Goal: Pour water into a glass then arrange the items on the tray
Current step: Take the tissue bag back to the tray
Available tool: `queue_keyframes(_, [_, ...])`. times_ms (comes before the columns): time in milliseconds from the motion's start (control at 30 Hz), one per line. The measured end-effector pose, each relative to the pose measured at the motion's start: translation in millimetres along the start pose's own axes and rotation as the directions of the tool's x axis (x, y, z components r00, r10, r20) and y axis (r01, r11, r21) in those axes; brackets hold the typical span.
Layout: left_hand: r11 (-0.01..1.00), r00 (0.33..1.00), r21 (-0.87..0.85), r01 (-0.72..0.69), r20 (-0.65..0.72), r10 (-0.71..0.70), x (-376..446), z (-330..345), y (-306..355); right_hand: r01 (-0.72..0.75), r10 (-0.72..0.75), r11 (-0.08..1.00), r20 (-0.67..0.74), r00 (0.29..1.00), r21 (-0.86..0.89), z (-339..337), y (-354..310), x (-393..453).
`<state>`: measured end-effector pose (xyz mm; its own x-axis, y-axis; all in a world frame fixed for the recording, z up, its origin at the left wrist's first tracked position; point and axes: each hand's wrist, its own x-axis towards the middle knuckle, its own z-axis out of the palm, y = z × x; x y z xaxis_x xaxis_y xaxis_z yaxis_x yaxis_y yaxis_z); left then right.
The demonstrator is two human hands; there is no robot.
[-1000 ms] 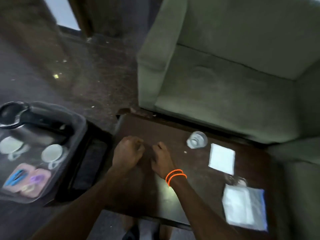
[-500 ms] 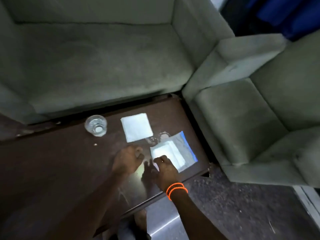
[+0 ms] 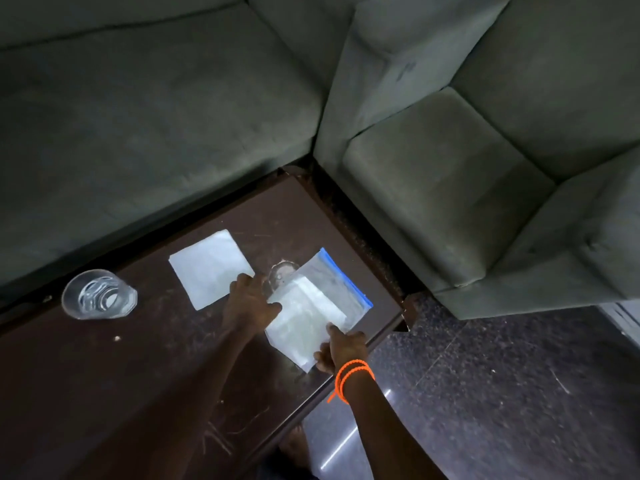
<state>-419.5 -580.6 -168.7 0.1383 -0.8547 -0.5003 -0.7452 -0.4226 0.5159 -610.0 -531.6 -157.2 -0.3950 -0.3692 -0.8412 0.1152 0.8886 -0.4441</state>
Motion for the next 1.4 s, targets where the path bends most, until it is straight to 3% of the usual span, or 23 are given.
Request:
queue_keyframes(133, [0.995, 0.972, -0.087, 0.044, 0.235, -0.022, 27.5, -3.2, 7.0, -0.135, 0.104, 0.924, 0.103, 0.989, 0.358, 2.5, -9.2, 7.7])
queue_keyframes(300, [0.988, 0.948, -0.105, 0.117, 0.309, -0.079, 38.2, -14.9, 6.1, -0.287, 0.135, 0.762, 0.291, 0.947, 0.581, -5.2, -22.6, 2.8])
queue_keyframes(467, [0.959, 0.986, -0.271, 0.087, 0.162, -0.044, 19.5, -47.8, 5.6, -0.285, 0.074, 0.781, 0.371, 0.926, 0.556, -7.5, -46.5, -11.4])
queue_keyframes(600, [0.889, 0.995, -0.449, -0.085, -0.080, 0.055, -12.0, -84.8, 17.3, -0.257, 0.009, 0.828, 0.446, 0.895, 0.499, -6.3, -74.8, -45.2])
queue_keyframes(667, [0.727, 0.995, -0.684, -0.059, -0.101, -0.015, -26.5, -107.6, 22.9, -0.167, -0.075, 0.879, 0.477, 0.876, 0.446, -5.0, -92.0, -68.7])
queue_keyframes(733, [0.343, 0.989, -0.937, 0.064, 0.012, -0.151, -36.7, -133.7, 30.0, -0.027, -0.170, 0.920, 0.457, 0.873, 0.392, -1.2, -105.7, -94.7])
queue_keyframes(767, [0.146, 0.976, -0.985, 0.089, 0.056, -0.212, -41.6, -147.0, 32.5, 0.053, -0.217, 0.932, 0.435, 0.874, 0.358, 1.3, -111.6, -108.2])
queue_keyframes(800, [0.029, 0.956, -0.994, 0.107, 0.095, -0.277, -46.2, -161.6, 34.1, 0.127, -0.260, 0.941, 0.427, 0.866, 0.314, 4.0, -117.7, -122.5])
queue_keyframes(833, [-0.029, 0.929, -0.988, 0.152, 0.153, -0.336, -53.8, -177.8, 34.7, 0.187, -0.293, 0.944, 0.432, 0.853, 0.271, 6.6, -121.8, -136.9])
queue_keyframes(867, [-0.018, 0.902, -0.973, 0.231, 0.221, -0.371, -62.5, -193.8, 33.3, 0.237, -0.320, 0.943, 0.438, 0.840, 0.234, 8.8, -125.8, -150.5])
queue_keyframes(900, [0.058, 0.889, -0.948, 0.312, 0.270, -0.371, -72.2, -209.4, 29.5, 0.284, -0.347, 0.937, 0.444, 0.826, 0.204, 11.5, -129.3, -164.5])
queue_keyframes(967, [0.237, 0.894, -0.876, 0.419, 0.352, -0.279, -92.1, -237.8, 15.6, 0.372, -0.389, 0.919, 0.459, 0.799, 0.130, 17.4, -133.6, -191.9])
queue_keyframes(1000, [0.266, 0.897, -0.859, 0.437, 0.394, -0.202, -102.1, -250.7, 7.6, 0.410, -0.399, 0.908, 0.478, 0.783, 0.087, 20.9, -134.3, -205.6])
queue_keyframes(1100, [0.242, 0.899, -0.867, 0.436, 0.429, -0.081, -136.9, -283.1, -12.8, 0.480, -0.405, 0.877, 0.560, 0.723, 0.015, 34.2, -132.8, -244.3])
queue_keyframes(1233, [0.312, 0.956, -0.904, 0.292, 0.283, -0.077, -188.6, -315.7, -37.7, 0.430, -0.368, 0.902, 0.593, 0.716, 0.041, 62.0, -120.9, -295.5])
queue_keyframes(1400, [0.231, 0.983, -0.961, 0.150, 0.120, -0.138, -239.9, -338.1, -71.2, 0.550, -0.420, 0.834, 0.611, 0.671, -0.030, 98.1, -100.2, -344.4])
